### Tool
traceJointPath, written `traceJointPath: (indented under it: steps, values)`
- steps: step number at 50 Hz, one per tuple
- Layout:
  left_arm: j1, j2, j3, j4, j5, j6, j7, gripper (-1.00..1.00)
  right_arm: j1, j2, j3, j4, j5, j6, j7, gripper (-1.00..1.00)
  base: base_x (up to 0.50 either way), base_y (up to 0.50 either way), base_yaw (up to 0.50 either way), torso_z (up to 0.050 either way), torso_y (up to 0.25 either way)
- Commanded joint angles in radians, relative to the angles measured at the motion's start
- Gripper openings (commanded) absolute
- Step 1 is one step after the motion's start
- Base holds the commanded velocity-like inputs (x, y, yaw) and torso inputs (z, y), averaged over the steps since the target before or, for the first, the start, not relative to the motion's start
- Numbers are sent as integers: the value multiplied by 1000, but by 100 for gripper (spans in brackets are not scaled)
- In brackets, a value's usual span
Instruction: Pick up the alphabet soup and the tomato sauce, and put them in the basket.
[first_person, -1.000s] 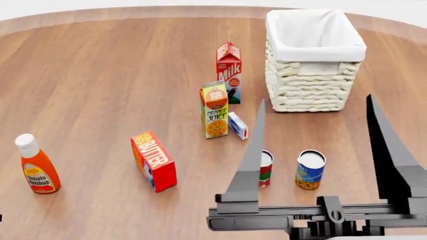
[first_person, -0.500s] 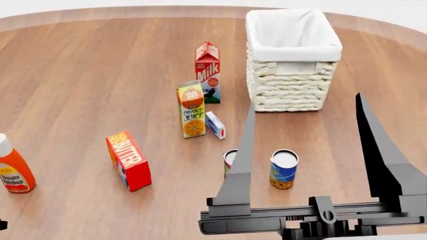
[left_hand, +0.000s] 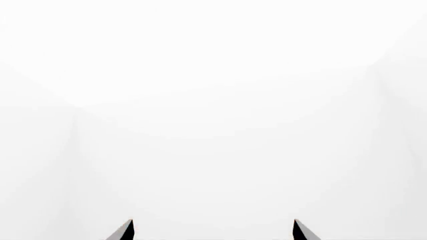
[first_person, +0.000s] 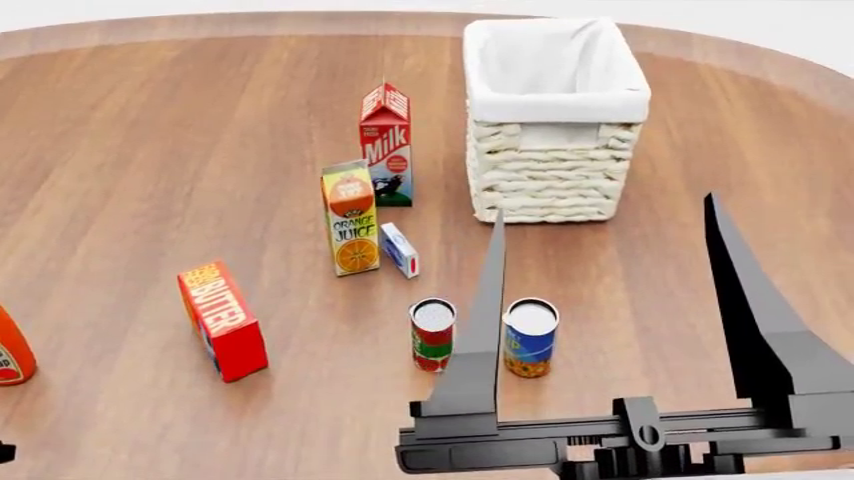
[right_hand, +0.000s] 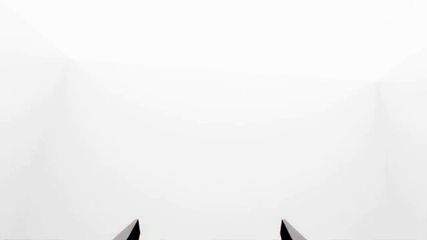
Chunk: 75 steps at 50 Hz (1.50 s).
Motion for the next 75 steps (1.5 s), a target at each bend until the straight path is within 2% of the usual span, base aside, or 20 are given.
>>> traceJointPath:
  steps: [1,17,75]
  values:
    - [-8,-18,17,-22,-11,25,-18,100,-4,7,-7,2,-1,2,12,100,117,0,0,0,0]
    - [-5,-4,23,-83,-24,65,-4,100,-6,10,3,13,18,-10,27,100,303,0,0,0,0]
    - [-46,-4,50,-45,-28,9,-14,100,10,46,-37,6,38,4,71,100,333,0,0,0,0]
